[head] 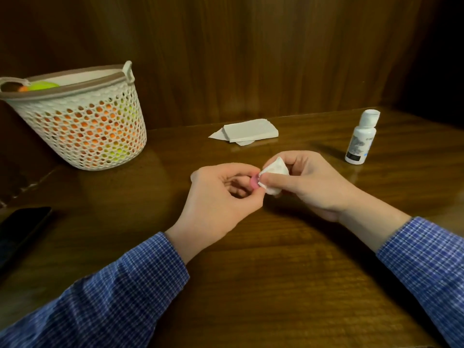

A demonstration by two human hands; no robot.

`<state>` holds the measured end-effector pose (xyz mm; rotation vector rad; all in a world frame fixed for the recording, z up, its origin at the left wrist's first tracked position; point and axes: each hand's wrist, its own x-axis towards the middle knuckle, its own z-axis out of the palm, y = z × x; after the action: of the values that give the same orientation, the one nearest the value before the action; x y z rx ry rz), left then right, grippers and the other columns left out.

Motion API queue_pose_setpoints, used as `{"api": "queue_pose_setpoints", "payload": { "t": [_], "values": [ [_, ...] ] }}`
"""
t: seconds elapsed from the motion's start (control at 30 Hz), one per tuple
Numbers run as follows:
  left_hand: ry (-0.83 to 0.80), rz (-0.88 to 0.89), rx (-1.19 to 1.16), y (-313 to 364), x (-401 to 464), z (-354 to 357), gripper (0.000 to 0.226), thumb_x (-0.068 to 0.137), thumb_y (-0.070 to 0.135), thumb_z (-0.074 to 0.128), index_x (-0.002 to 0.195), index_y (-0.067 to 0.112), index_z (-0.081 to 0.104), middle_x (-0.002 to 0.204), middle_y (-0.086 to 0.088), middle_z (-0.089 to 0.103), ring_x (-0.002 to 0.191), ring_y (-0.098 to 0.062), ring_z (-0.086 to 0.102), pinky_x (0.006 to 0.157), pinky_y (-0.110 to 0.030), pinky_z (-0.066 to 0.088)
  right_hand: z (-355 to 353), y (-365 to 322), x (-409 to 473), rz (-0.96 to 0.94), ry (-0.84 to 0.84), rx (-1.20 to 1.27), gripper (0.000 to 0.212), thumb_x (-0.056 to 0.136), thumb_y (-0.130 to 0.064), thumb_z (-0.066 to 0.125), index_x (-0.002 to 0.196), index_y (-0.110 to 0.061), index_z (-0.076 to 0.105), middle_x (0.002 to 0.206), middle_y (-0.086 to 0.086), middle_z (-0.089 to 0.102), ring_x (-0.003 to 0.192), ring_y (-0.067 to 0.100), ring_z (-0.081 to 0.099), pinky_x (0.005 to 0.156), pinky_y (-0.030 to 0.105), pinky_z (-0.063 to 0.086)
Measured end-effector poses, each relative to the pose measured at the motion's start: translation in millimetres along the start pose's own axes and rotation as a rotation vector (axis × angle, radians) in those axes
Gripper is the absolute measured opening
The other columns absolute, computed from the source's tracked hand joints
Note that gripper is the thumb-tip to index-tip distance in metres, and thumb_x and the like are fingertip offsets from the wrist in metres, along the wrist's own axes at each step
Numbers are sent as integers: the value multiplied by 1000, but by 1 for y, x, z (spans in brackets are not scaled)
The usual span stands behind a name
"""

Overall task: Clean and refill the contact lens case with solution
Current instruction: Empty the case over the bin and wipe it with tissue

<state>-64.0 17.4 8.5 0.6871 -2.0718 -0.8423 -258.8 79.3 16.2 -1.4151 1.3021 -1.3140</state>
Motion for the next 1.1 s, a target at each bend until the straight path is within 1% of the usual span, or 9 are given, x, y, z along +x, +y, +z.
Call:
{"api": "queue_pose_setpoints", "payload": {
  "t": [0.17,0.33,0.43,0.57,0.7,0.77,0.93,1.03,1.1],
  "values": [
    [-27,13,-55,-2,1,-3,31,86,13,80,116,20,77,96,10,77,90,-11,75,74,-26,64,-3,-4,-2,15,-20,9,10,87,-16,77,96,-14,81,97,10,76,86,16,71,70,24,57],
    [-51,-10,-123,-1,5,-6,29,90,15,76,118,24,75,100,9,78,91,-15,76,74,-39,66,-7,-9,-4,77,-60,143,20,85,-14,74,103,-13,81,107,12,77,97,19,73,77,26,59],
    [-70,-39,-119,-1,6,-6,35,89,20,76,124,22,73,111,9,77,101,-6,74,82,-33,65,-6,-10,-4,75,-20,119,21,76,-17,79,97,-15,79,100,12,78,90,20,75,73,27,61],
    [-94,-45,-126,3,6,-5,40,84,29,77,123,23,74,112,11,77,100,0,73,80,-24,63,-3,-8,-4,107,-18,130,16,71,-19,82,86,-17,79,90,9,78,79,15,73,63,23,58],
    [-140,-51,-80,2,7,-6,31,87,23,79,117,29,76,105,15,76,96,0,72,81,-23,62,0,-6,-4,50,35,-16,12,76,-12,84,86,-17,80,91,9,78,86,23,74,72,28,62],
    [-156,-91,-86,-1,8,-6,29,87,24,78,115,31,77,99,15,78,91,-2,74,80,-26,63,3,-4,-5,-23,112,-167,14,78,-12,85,88,-18,78,91,3,78,88,20,74,75,30,63],
    [-266,-152,-172,-2,12,-8,22,89,29,71,110,25,78,93,6,81,87,-10,77,76,-26,62,10,0,-9,-214,241,-466,20,79,-20,85,95,-24,73,88,-11,72,89,8,69,75,17,57],
    [-299,-200,-223,-3,14,-10,20,91,31,68,107,25,79,90,3,80,85,-14,77,75,-24,61,13,0,-11,-314,248,-539,15,83,-23,79,95,-29,73,91,-17,71,93,6,67,77,12,51],
    [-320,-247,-284,-3,16,-11,22,91,32,67,107,24,80,89,0,80,85,-16,76,76,-25,61,14,0,-11,-373,218,-567,12,85,-22,75,95,-27,76,90,-14,71,91,10,66,74,13,51]
  ]
}}
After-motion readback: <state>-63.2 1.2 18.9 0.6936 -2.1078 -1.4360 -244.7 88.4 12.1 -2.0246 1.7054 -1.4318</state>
